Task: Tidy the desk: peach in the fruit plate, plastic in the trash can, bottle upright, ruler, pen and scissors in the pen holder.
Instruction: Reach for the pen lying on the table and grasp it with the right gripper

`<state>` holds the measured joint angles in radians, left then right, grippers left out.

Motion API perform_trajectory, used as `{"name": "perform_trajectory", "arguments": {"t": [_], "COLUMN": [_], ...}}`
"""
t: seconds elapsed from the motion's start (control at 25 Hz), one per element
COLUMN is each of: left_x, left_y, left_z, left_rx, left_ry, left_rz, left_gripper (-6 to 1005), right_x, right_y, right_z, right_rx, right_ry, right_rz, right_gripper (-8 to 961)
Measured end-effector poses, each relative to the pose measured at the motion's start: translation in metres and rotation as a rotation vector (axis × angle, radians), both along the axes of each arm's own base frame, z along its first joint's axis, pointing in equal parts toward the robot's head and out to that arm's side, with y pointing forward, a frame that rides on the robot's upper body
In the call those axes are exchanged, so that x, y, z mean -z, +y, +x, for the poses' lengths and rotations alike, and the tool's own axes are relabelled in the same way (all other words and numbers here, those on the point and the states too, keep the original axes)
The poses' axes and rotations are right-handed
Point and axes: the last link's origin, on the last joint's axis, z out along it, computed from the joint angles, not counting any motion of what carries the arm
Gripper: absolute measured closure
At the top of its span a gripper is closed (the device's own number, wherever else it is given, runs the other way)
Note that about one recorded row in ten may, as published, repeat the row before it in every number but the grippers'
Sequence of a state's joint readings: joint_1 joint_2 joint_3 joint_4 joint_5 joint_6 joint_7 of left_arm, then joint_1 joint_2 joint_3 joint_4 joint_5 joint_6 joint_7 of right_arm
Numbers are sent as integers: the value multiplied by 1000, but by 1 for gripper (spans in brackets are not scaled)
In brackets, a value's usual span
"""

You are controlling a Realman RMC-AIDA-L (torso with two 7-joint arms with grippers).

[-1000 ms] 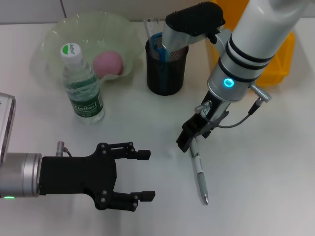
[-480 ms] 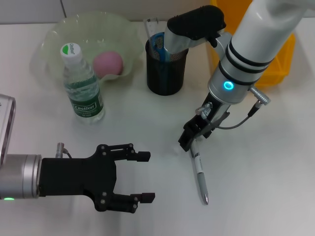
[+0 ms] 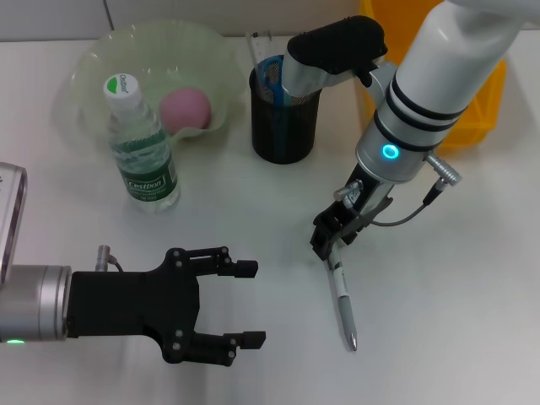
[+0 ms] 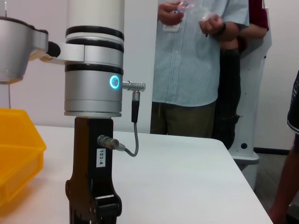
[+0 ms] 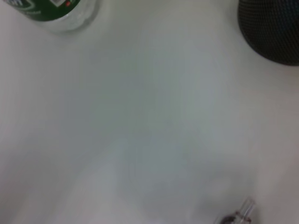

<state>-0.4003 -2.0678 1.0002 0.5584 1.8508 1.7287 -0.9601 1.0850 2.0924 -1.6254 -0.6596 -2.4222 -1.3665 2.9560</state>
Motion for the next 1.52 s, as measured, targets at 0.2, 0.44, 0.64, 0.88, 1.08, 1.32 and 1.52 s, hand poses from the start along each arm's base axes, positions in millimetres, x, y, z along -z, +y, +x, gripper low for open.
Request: {"name": "perform_trajectory", "arguments": {"t": [0.2,0.44,0.64,0.88,1.08,1.32,1.52], "left_x": [0,0,0,0,0,0,0], "left_y": [0,0,0,0,1,1,2], "left_z": [0,0,0,0,1,1,2], "left_rx": [1,4,4,4,6,17,19], "left_ry": [2,3,3,3,3,1,1], "left_rz": [-1,-2,-2,-2,-2,7,8], "left_gripper": [197,197,197,197,197,197,197], "right_x": [1,1,1,2,2,4,6], "right_y": [0,0,-1,0,0,0,-2], "right_z": [0,2,4,4,6,4,6], "right_rx": [-6,0,8,9,14,-4,-1], "right_ry": [-7,-9,-14,-9,-7,-21,-45], "right_rz": [-4,-2,-4,0,5,-4,-21], "right_gripper": [537,618,640,615,589,584,617]}}
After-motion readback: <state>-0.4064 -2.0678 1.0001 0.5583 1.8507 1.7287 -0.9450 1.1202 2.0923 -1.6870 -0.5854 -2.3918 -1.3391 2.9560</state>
